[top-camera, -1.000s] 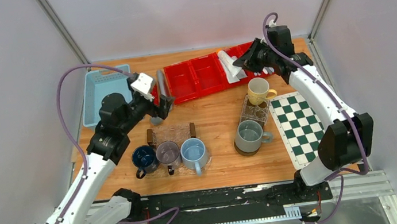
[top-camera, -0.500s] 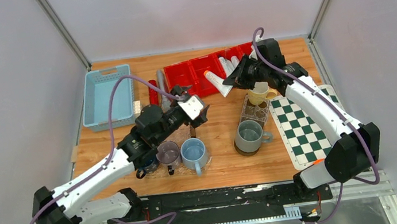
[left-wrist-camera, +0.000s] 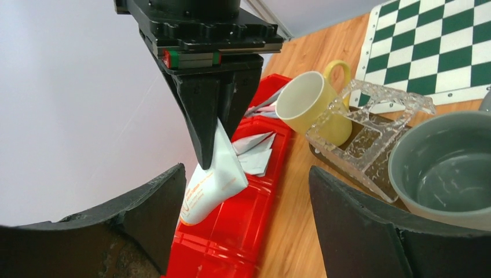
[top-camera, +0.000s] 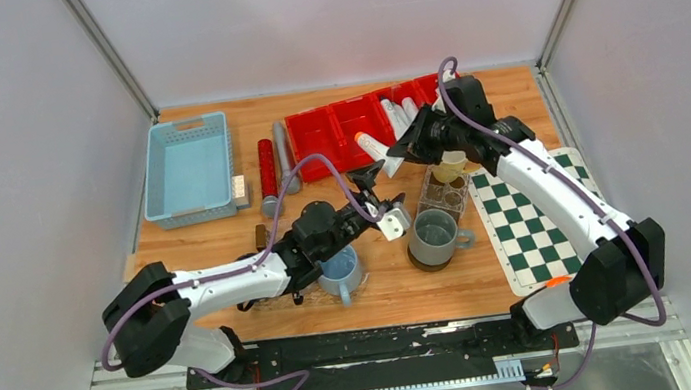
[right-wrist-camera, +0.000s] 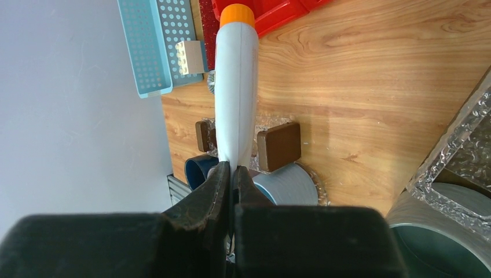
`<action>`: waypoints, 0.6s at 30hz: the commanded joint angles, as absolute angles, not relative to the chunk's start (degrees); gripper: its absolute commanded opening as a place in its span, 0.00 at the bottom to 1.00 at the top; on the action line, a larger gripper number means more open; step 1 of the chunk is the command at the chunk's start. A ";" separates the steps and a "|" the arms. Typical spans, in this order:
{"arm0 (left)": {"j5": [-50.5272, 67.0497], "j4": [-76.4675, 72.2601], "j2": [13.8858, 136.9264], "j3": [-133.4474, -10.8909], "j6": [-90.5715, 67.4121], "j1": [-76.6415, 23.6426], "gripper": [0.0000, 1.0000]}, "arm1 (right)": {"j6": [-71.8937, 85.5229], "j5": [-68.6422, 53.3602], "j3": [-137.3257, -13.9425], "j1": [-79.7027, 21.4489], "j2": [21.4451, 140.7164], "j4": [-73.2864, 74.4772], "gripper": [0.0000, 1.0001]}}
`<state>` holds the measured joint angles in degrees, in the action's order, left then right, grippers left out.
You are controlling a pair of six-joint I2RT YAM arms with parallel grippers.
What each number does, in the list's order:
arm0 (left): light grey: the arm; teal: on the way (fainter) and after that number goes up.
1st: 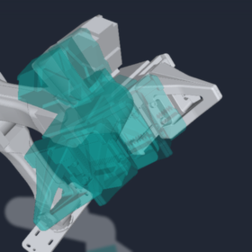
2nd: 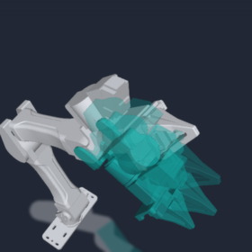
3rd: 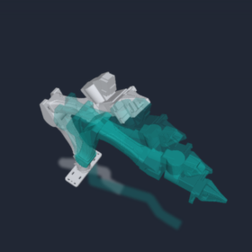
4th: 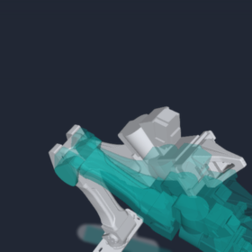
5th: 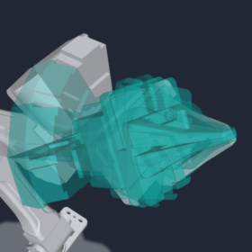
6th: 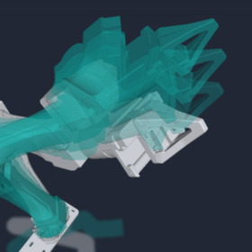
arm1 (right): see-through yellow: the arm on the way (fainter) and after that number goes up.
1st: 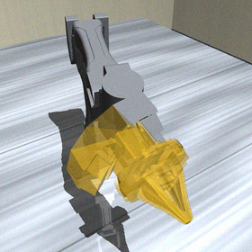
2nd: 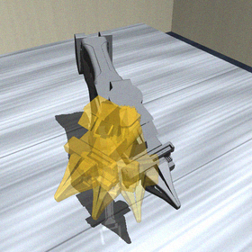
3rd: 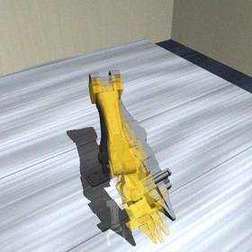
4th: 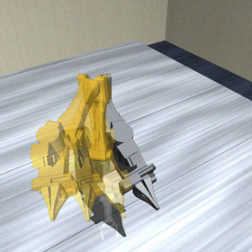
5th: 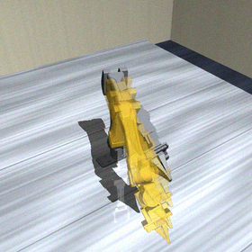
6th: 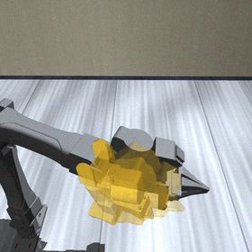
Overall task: Prepare toiletry sets of a toothbrush and toothpaste on the tray
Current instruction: Place the toothpaste in the toothpaste holder.
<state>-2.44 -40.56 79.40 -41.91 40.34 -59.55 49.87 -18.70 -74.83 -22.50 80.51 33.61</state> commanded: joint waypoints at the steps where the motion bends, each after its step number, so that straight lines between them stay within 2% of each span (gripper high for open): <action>1: -3.96 -51.14 81.17 -42.68 40.99 -60.49 0.83 | 51.08 -17.42 -74.27 -22.95 76.49 30.17 0.00; 10: -7.04 -51.67 84.32 -43.00 39.76 -60.69 0.67 | 52.18 -16.55 -72.17 -22.94 73.66 29.35 0.00; 18: -9.85 -53.03 87.08 -44.16 40.36 -60.75 0.59 | 52.71 -16.26 -71.15 -23.05 72.26 28.86 0.00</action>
